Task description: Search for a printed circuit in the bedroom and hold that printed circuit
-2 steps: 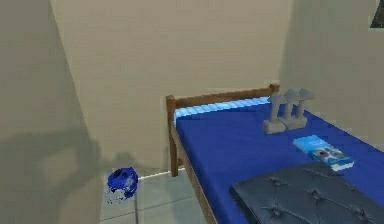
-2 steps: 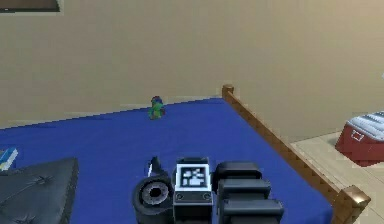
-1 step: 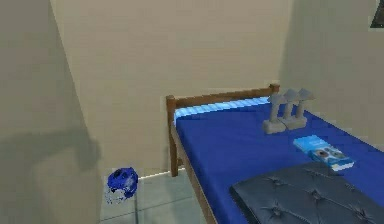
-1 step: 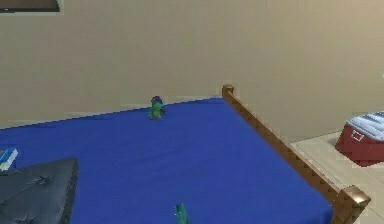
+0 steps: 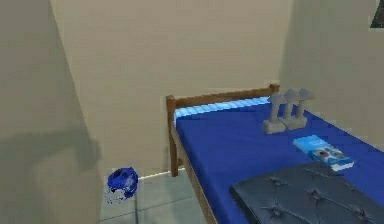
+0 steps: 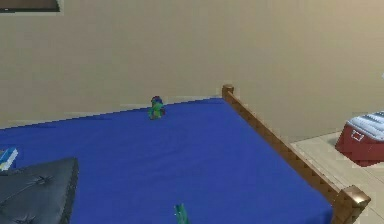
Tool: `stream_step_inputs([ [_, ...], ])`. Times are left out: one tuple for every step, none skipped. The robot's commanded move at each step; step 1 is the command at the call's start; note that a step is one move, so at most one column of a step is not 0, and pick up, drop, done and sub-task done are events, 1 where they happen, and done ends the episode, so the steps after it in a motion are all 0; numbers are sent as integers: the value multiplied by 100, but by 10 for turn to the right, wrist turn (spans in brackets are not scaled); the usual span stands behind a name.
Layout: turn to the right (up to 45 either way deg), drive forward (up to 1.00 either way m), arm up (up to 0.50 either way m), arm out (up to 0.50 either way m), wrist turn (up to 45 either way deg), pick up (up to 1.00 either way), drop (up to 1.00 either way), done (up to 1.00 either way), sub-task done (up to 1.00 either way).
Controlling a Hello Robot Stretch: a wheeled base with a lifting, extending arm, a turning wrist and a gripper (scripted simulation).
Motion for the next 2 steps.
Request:
stream_step_inputs([
  [0,0,10,0,0,0,0,0,0],
  [0,0,0,0,0,0,0,100,0],
])
